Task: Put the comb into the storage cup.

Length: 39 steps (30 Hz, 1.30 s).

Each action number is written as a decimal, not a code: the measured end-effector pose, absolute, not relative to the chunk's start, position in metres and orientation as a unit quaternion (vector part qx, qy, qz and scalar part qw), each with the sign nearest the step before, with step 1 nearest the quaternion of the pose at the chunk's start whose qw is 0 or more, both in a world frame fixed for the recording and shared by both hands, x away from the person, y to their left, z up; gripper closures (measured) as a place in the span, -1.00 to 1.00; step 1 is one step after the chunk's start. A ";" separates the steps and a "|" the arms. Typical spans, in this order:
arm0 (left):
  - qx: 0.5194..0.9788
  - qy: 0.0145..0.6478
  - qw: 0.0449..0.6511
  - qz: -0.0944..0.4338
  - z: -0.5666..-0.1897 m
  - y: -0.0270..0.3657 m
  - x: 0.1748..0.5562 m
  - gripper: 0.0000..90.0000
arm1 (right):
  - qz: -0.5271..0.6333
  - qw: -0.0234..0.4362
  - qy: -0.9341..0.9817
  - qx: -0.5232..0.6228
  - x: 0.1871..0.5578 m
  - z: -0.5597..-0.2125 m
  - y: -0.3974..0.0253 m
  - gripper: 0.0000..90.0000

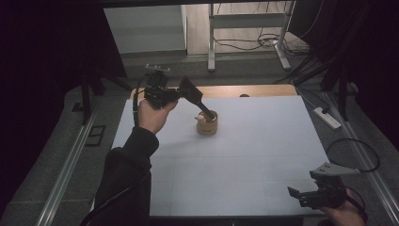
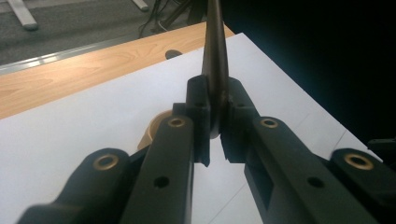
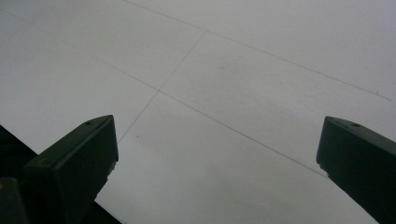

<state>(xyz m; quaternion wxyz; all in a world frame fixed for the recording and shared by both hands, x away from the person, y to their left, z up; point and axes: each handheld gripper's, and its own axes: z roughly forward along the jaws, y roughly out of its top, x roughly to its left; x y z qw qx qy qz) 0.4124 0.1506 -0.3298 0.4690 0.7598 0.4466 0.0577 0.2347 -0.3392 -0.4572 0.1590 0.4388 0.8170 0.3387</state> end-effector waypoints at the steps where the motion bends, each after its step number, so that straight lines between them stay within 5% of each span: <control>1: 0.760 0.447 0.467 0.060 -0.330 0.150 0.414 0.85 | 0.338 0.159 0.817 0.439 0.235 -0.457 -0.339 -1.00; 39: 0.761 0.468 0.444 0.068 -0.356 0.137 0.442 0.85 | 0.333 0.151 0.820 0.440 0.237 -0.458 -0.339 -1.00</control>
